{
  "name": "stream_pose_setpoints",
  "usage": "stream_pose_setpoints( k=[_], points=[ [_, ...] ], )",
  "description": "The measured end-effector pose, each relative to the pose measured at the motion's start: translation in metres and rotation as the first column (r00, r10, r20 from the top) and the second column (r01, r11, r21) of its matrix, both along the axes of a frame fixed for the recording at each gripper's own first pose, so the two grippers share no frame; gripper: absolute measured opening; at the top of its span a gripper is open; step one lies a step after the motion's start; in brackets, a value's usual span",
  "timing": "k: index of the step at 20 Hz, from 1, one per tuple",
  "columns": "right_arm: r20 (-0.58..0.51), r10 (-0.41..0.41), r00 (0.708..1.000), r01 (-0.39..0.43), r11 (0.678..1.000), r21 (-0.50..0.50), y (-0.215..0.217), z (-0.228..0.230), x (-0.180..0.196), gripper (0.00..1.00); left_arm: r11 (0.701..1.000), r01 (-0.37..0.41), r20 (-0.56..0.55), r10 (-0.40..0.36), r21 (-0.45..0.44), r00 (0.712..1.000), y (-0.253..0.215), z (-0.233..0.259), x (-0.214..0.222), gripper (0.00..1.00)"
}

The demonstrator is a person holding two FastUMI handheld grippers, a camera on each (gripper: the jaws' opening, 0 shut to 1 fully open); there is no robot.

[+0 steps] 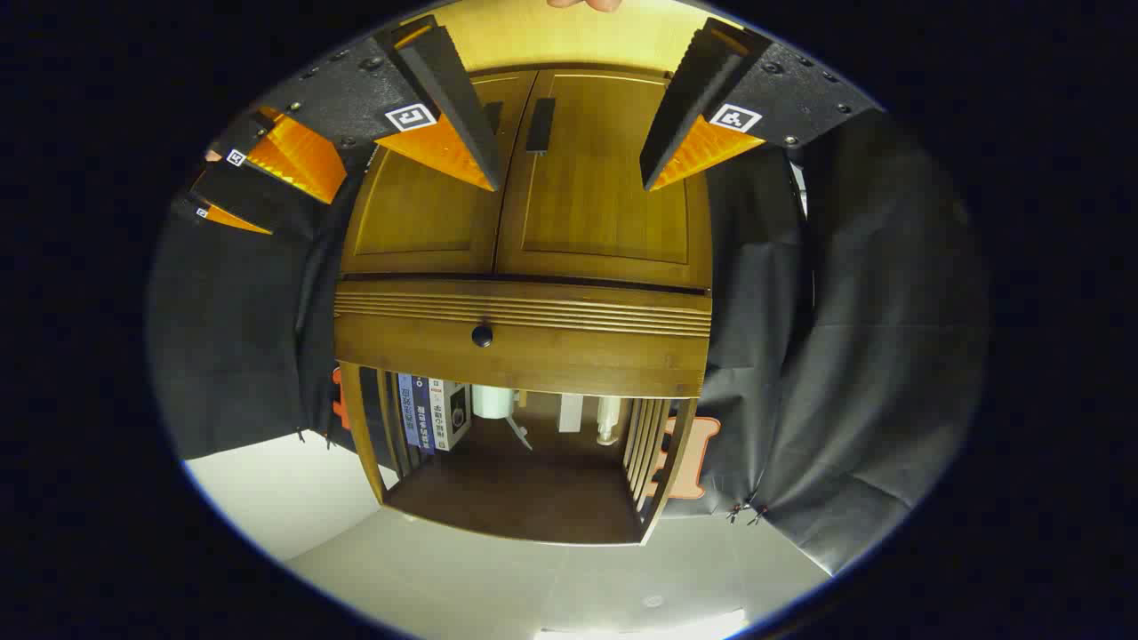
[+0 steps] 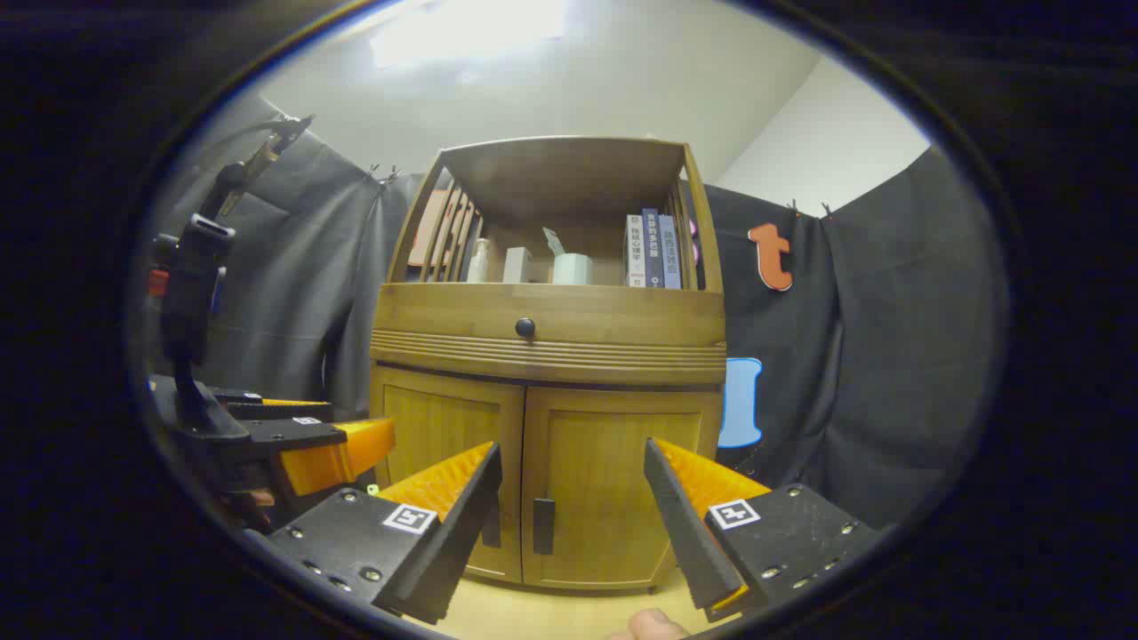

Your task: Open the right door of the double-door shoe cabinet with the right hand, and open the left door with the left hand.

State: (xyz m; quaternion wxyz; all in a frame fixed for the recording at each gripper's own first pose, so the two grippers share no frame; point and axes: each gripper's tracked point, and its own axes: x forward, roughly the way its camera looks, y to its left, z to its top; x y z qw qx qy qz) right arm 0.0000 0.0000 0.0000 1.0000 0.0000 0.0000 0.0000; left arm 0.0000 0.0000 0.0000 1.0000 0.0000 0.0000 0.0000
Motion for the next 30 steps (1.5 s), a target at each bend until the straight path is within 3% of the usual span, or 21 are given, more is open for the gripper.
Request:
stream_pose_setpoints(
  k=[4, 5, 6, 7, 8, 12, 16, 17, 21, 24, 29, 30],
  points=[
    [-0.011, -0.019, 1.0, 0.019, 1.0, 0.004, -0.008, -0.001, -0.005, 0.95, 1.0, -0.014, 0.001, 0.014, 0.011, 1.0, 0.003, -0.001, -0.002, 0.95],
    [-0.012, -0.025, 1.0, 0.025, 1.0, 0.005, -0.01, -0.001, -0.005, 0.93, 1.0, -0.02, 0.002, 0.02, 0.014, 1.0, 0.004, 0.0, -0.002, 0.92],
    [-0.014, -0.029, 0.999, 0.029, 1.0, 0.007, -0.011, -0.001, -0.006, 0.95, 1.0, -0.025, 0.004, 0.025, 0.016, 1.0, 0.005, 0.001, -0.003, 0.95],
    [-0.016, -0.031, 0.999, 0.031, 0.999, 0.008, -0.012, -0.001, -0.006, 0.95, 1.0, -0.026, 0.007, 0.026, 0.017, 1.0, 0.004, 0.002, -0.003, 0.92],
    [-0.017, -0.034, 0.999, 0.035, 0.999, 0.01, -0.014, -0.002, -0.007, 0.93, 1.0, -0.026, 0.01, 0.026, 0.015, 1.0, 0.004, 0.003, -0.003, 0.95],
    [-0.022, -0.044, 0.999, 0.044, 0.999, 0.018, -0.018, -0.003, -0.01, 0.93, 1.0, -0.021, 0.014, 0.021, 0.02, 1.0, 0.002, 0.004, -0.005, 0.92],
    [-0.023, -0.05, 0.998, 0.051, 0.998, 0.023, -0.021, -0.005, -0.01, 0.95, 0.999, -0.02, 0.014, 0.02, 0.029, 1.0, 0.001, 0.004, -0.007, 0.95],
    [-0.027, -0.05, 0.998, 0.051, 0.998, 0.023, -0.021, -0.007, -0.009, 0.93, 0.999, -0.024, 0.013, 0.023, 0.026, 1.0, 0.002, 0.004, -0.007, 0.92],
    [-0.065, -0.02, 0.998, 0.021, 1.0, 0.004, -0.012, -0.03, 0.007, 0.95, 0.998, -0.052, 0.01, 0.052, 0.032, 0.999, 0.017, 0.004, -0.014, 0.95],
    [-0.114, 0.026, 0.993, -0.028, 0.999, -0.016, 0.005, -0.059, 0.033, 0.93, 0.994, -0.106, 0.016, 0.105, 0.041, 0.994, 0.04, 0.005, -0.024, 0.92],
    [-0.231, 0.076, 0.97, -0.082, 0.997, -0.015, 0.029, -0.118, 0.088, 0.96, 0.962, -0.266, 0.022, 0.265, 0.066, 0.964, 0.093, 0.007, -0.043, 0.92],
    [-0.253, 0.062, 0.965, -0.07, 0.997, -0.02, 0.029, -0.133, 0.1, 0.89, 0.953, -0.295, 0.024, 0.294, 0.07, 0.955, 0.1, 0.006, -0.045, 0.92]
  ],
)
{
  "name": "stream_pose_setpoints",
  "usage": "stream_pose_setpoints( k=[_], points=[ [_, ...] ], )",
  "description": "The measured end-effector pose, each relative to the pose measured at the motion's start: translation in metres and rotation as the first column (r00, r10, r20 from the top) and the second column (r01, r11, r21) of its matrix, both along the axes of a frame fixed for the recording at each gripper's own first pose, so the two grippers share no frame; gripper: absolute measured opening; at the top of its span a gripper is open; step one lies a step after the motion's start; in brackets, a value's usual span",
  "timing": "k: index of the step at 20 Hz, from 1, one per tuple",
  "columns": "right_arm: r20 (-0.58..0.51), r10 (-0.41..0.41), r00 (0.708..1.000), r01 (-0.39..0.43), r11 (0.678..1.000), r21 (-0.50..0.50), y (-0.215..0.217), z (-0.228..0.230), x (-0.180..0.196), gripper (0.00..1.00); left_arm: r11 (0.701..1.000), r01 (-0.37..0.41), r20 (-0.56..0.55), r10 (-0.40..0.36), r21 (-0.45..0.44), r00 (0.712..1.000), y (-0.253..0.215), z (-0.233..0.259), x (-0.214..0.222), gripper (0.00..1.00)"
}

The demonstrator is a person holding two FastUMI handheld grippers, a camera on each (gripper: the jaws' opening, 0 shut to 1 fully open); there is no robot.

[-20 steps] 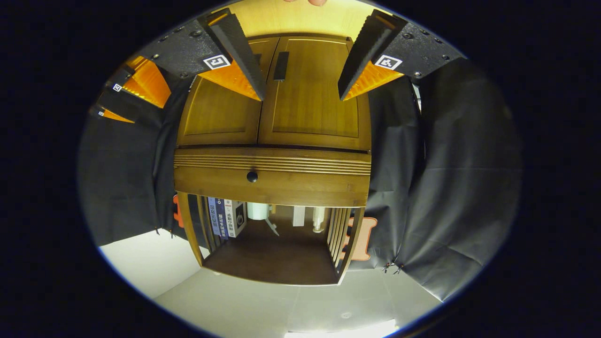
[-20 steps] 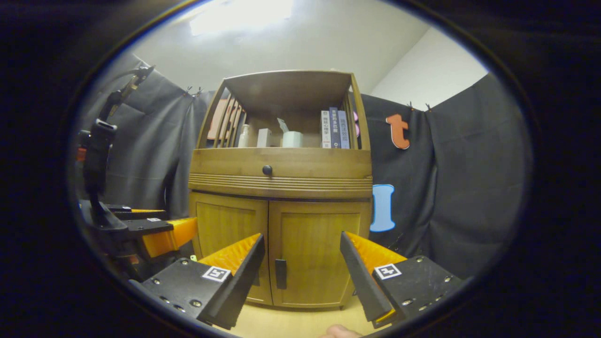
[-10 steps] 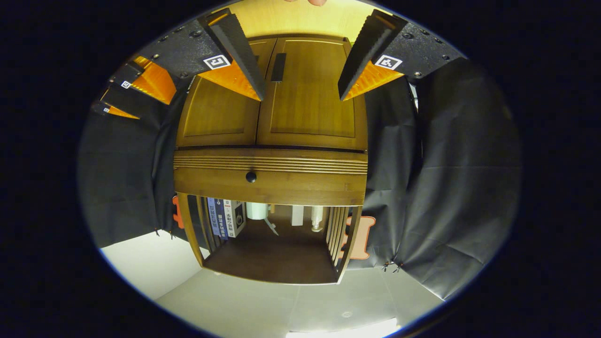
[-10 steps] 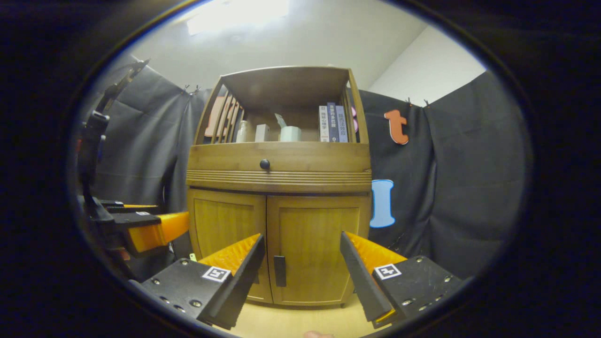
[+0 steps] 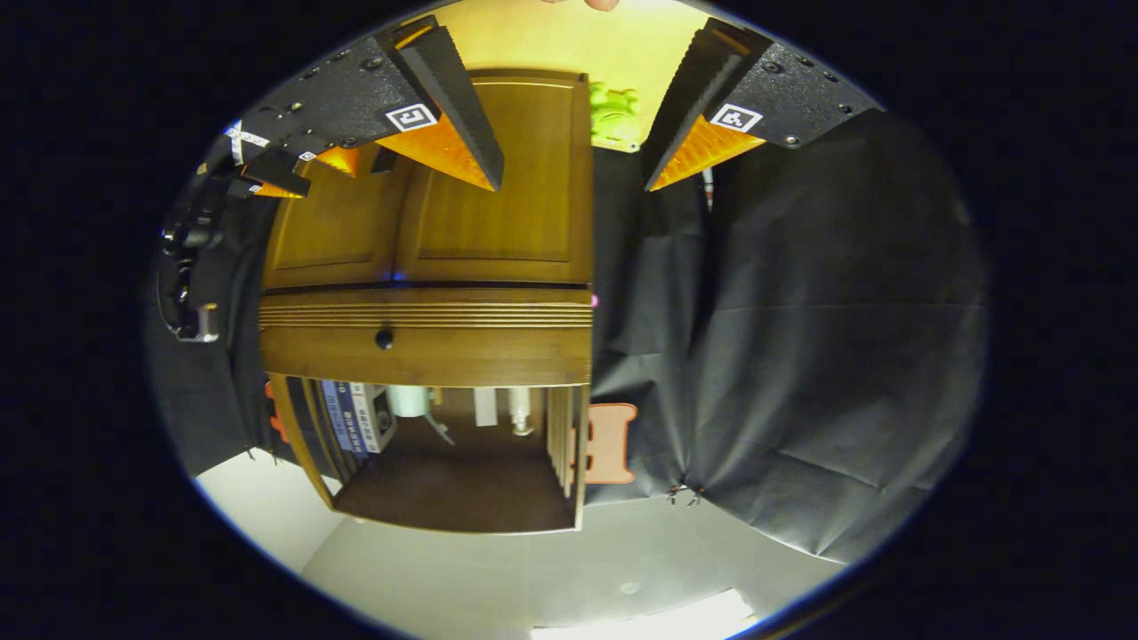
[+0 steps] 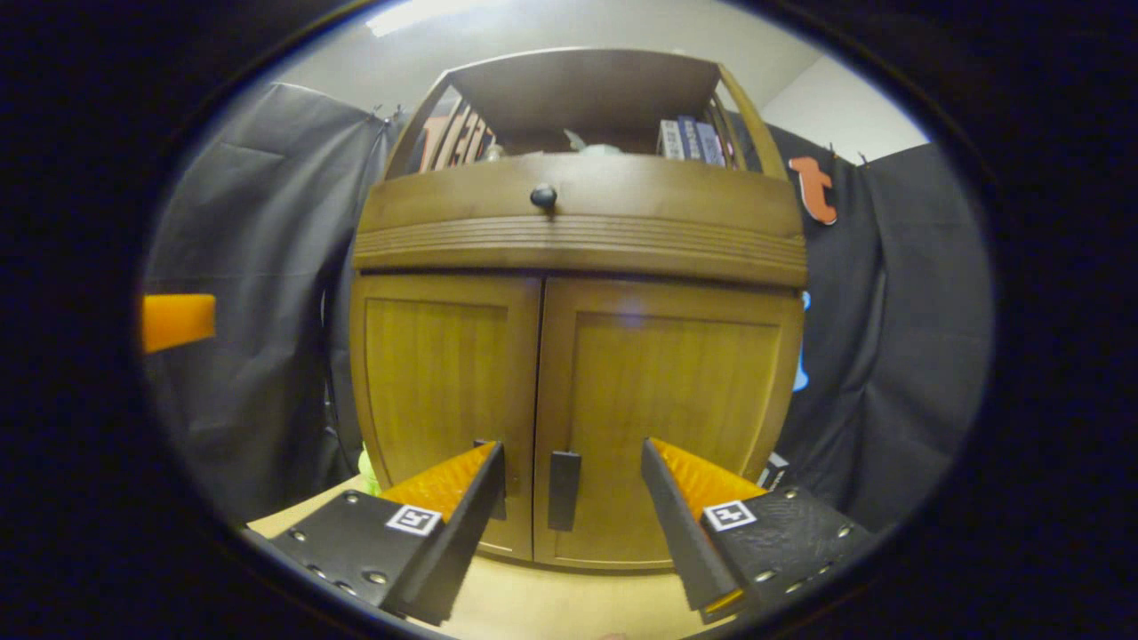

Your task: Open the right door of the double-door shoe cabinet with the right hand, and open the left door with the left hand.

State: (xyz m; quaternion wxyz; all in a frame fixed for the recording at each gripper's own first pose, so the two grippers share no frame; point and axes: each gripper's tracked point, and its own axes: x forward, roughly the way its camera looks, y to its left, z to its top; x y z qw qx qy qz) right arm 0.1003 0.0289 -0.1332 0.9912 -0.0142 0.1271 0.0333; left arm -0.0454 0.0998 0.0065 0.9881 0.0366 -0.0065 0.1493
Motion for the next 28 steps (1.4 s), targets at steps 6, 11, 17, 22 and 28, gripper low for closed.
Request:
stream_pose_setpoints(
  k=[6, 11, 17, 22, 28],
  points=[
    [-0.112, -0.036, 0.993, 0.037, 0.999, 0.01, 0.008, -0.061, 0.055, 0.6, 0.988, -0.15, 0.006, 0.15, 0.028, 0.989, 0.051, 0.005, -0.013, 0.92],
    [-0.129, -0.074, 0.989, 0.075, 0.997, -0.001, 0.011, -0.075, 0.082, 0.49, 0.98, -0.197, 0.009, 0.197, 0.024, 0.98, 0.065, 0.005, -0.01, 0.92],
    [-0.114, -0.125, 0.986, 0.129, 0.991, 0.034, 0.01, -0.075, 0.079, 0.28, 0.984, -0.178, 0.005, 0.178, 0.013, 0.984, 0.065, 0.001, -0.006, 0.92],
    [-0.098, -0.155, 0.983, 0.159, 0.987, 0.032, 0.002, -0.067, 0.046, 0.28, 0.993, -0.122, -0.008, 0.122, -0.006, 0.993, 0.054, -0.005, 0.009, 0.92],
    [-0.107, -0.178, 0.978, 0.184, 0.982, 0.051, -0.015, -0.058, 0.001, 0.28, 1.0, -0.008, -0.018, 0.008, -0.015, 1.0, 0.023, -0.01, 0.025, 0.92]
  ],
)
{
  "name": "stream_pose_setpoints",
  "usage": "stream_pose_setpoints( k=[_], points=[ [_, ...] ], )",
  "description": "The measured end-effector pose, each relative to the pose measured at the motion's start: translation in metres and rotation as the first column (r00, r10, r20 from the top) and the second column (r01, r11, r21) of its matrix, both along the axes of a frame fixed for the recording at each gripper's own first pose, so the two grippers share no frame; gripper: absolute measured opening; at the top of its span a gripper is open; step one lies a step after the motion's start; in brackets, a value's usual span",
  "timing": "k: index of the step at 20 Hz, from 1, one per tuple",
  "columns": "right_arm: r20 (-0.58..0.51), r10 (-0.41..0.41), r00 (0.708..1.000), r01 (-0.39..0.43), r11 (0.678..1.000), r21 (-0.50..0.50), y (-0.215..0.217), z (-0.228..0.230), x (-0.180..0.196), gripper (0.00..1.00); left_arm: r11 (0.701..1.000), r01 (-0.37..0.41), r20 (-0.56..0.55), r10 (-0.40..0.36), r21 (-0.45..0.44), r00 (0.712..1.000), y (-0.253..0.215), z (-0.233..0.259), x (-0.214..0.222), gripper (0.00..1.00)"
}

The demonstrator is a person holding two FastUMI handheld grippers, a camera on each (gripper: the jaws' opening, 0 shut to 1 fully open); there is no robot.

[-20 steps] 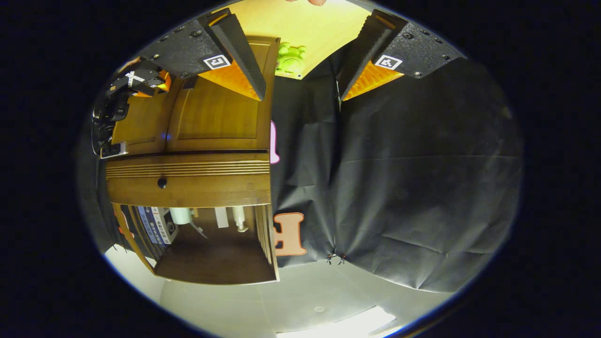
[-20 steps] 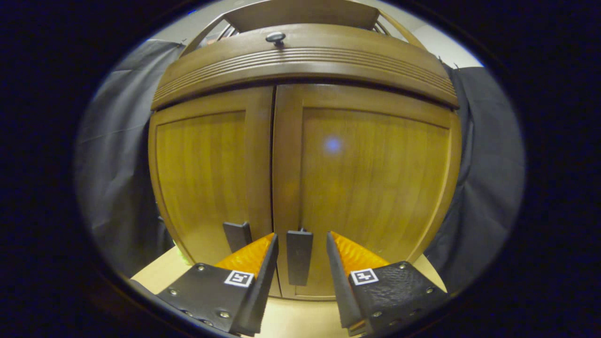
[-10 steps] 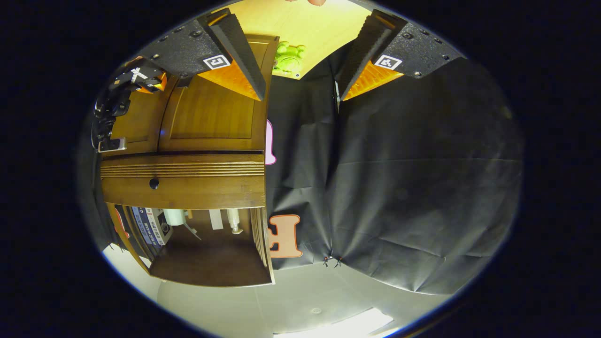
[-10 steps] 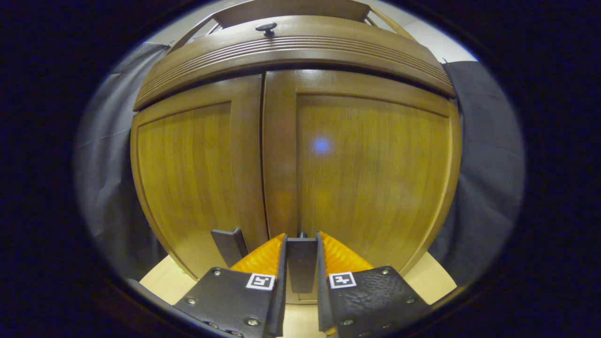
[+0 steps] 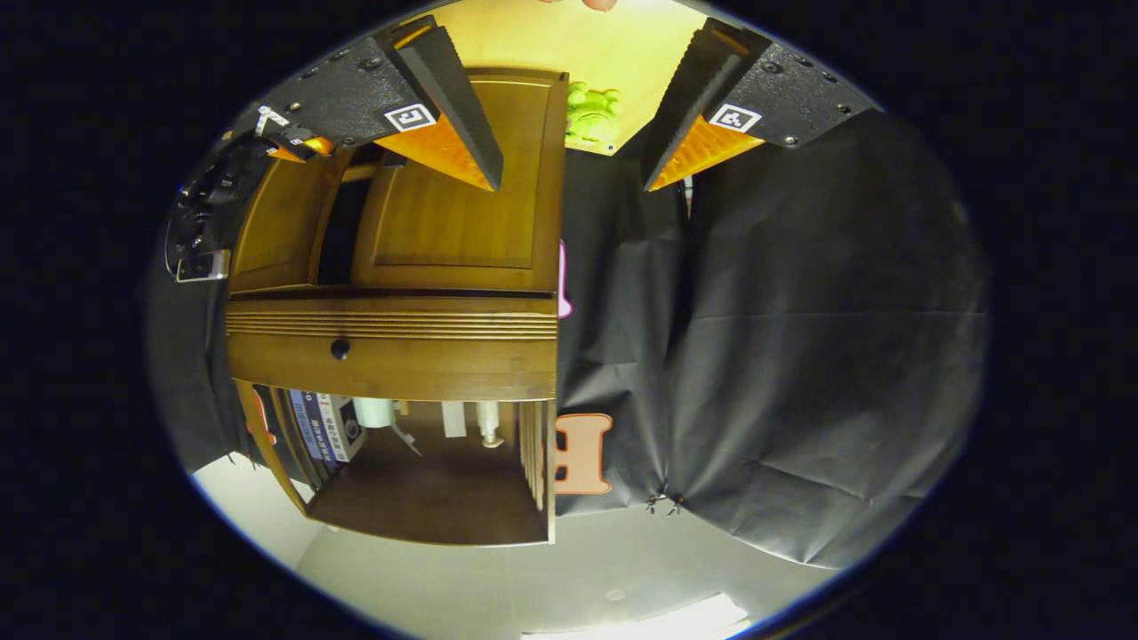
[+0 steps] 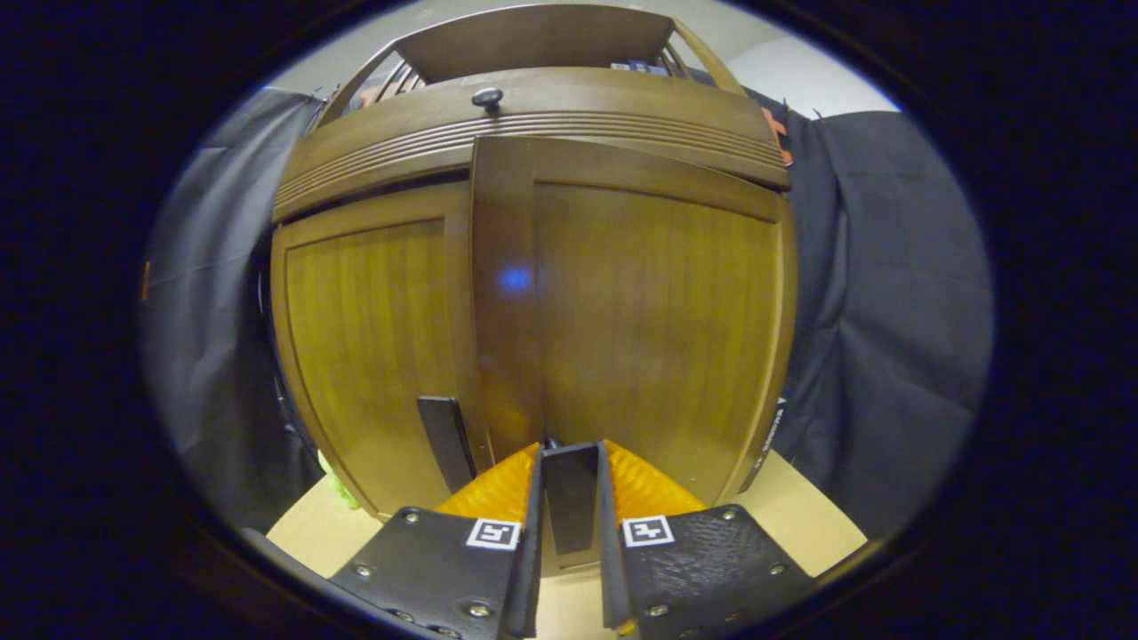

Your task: Open the right door of the double-door shoe cabinet with the right hand, and open the left door with the left hand.

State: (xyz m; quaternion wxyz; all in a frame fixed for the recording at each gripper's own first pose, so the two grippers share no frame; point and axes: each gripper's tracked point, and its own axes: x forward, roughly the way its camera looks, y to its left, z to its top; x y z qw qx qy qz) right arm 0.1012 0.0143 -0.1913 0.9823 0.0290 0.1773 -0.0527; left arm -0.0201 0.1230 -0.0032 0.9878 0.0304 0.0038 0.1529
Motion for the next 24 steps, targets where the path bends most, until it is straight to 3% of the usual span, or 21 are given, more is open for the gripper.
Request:
stream_pose_setpoints(
  k=[6, 7, 12, 13, 14, 15, 18, 24],
  points=[
    [-0.008, -0.033, 0.999, 0.033, 0.999, 0.009, -0.017, 0.008, -0.025, 0.27, 0.993, 0.12, -0.016, -0.12, -0.008, 0.993, -0.037, -0.007, 0.01, 0.96],
    [-0.01, -0.038, 0.999, 0.038, 0.999, 0.01, -0.021, 0.008, -0.034, 0.27, 0.99, 0.138, -0.018, -0.138, -0.01, 0.99, -0.044, -0.008, 0.013, 0.92],
    [-0.019, -0.07, 0.997, 0.07, 0.998, 0.005, -0.046, 0.012, -0.067, 0.27, 0.975, 0.223, -0.029, -0.223, -0.023, 0.974, -0.07, -0.015, 0.02, 0.96],
    [-0.023, -0.077, 0.997, 0.077, 0.997, 0.006, -0.051, 0.014, -0.072, 0.27, 0.971, 0.237, -0.031, -0.238, -0.026, 0.971, -0.075, -0.016, 0.022, 0.92],
    [-0.026, -0.083, 0.996, 0.084, 0.996, 0.006, -0.055, 0.013, -0.077, 0.27, 0.967, 0.252, -0.033, -0.252, -0.03, 0.967, -0.081, -0.018, 0.023, 0.96],
    [-0.028, -0.088, 0.996, 0.089, 0.996, 0.002, -0.06, 0.014, -0.081, 0.27, 0.964, 0.264, -0.034, -0.265, -0.033, 0.964, -0.085, -0.019, 0.024, 0.92],
    [-0.034, -0.112, 0.993, 0.112, 0.994, -0.017, -0.075, 0.017, -0.092, 0.28, 0.957, 0.289, -0.042, -0.291, -0.036, 0.956, -0.092, -0.026, 0.024, 0.99],
    [-0.049, -0.186, 0.981, 0.185, 0.982, -0.03, -0.108, 0.02, -0.117, 0.27, 0.943, 0.329, -0.05, -0.331, -0.047, 0.942, -0.106, -0.033, 0.028, 0.96]
  ],
)
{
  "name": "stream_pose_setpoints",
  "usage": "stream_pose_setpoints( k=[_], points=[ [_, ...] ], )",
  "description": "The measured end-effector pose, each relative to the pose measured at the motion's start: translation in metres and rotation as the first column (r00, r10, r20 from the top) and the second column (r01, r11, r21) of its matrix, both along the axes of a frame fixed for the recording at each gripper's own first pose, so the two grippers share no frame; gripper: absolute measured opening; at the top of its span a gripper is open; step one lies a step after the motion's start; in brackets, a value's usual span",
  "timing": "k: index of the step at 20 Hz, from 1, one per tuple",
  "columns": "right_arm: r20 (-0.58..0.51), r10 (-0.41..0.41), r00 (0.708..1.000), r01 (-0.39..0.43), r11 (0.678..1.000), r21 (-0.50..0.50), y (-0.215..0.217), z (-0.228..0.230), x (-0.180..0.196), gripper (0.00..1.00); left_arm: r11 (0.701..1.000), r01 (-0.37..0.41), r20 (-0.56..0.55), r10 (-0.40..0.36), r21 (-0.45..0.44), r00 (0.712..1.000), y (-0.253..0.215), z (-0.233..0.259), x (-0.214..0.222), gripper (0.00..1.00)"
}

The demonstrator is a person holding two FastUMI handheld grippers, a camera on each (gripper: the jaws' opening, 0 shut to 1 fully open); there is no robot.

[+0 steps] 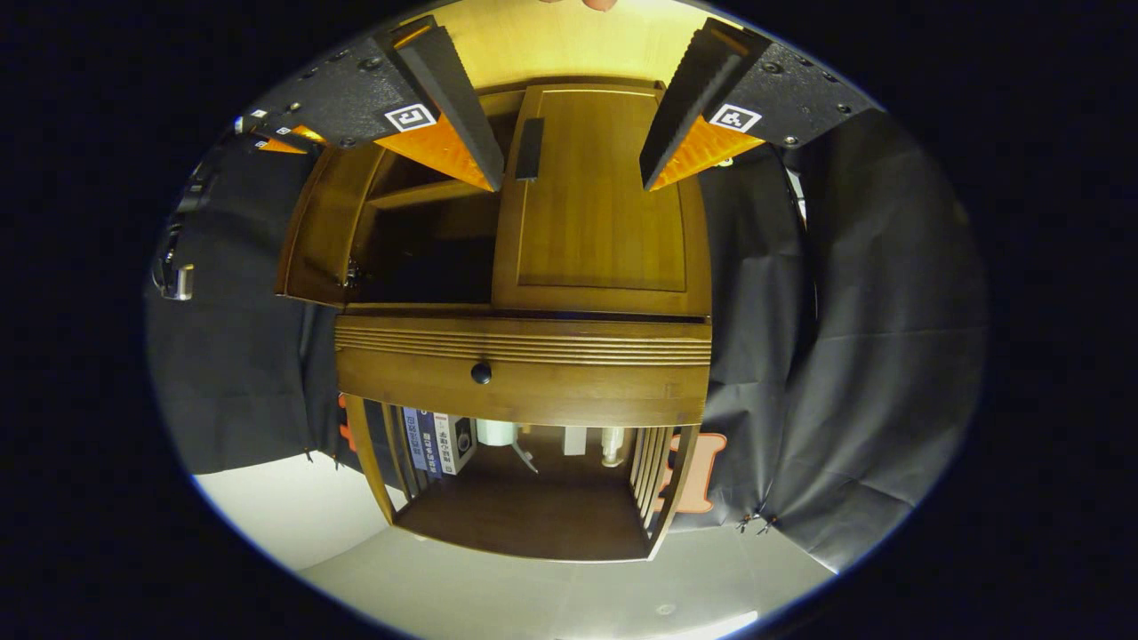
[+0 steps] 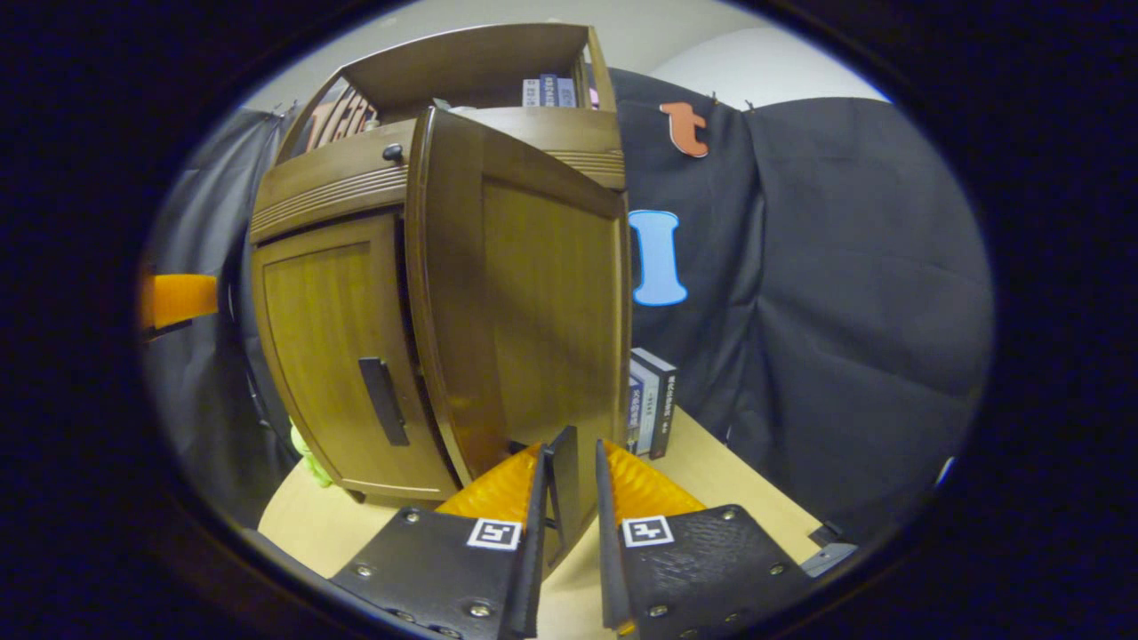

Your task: Open the right door of the double-door shoe cabinet with the right hand, and open the left door with the left hand.

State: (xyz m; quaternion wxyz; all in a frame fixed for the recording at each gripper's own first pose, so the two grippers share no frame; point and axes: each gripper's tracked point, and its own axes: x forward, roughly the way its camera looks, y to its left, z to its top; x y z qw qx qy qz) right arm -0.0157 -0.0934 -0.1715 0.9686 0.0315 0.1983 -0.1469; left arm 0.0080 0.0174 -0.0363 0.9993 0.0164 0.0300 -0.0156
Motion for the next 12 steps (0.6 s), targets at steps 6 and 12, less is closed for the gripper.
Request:
stream_pose_setpoints(
  k=[6, 12],
  points=[
    [0.025, -0.071, 0.997, 0.071, 0.997, -0.025, -0.039, 0.015, -0.016, 0.27, 0.999, 0.041, -0.013, -0.041, -0.007, 0.999, -0.014, -0.006, 0.004, 0.92],
    [0.034, -0.129, 0.991, 0.13, 0.991, -0.036, -0.081, 0.02, -0.031, 0.35, 0.997, 0.078, -0.026, -0.078, -0.009, 0.997, -0.03, -0.013, 0.008, 0.96]
  ],
)
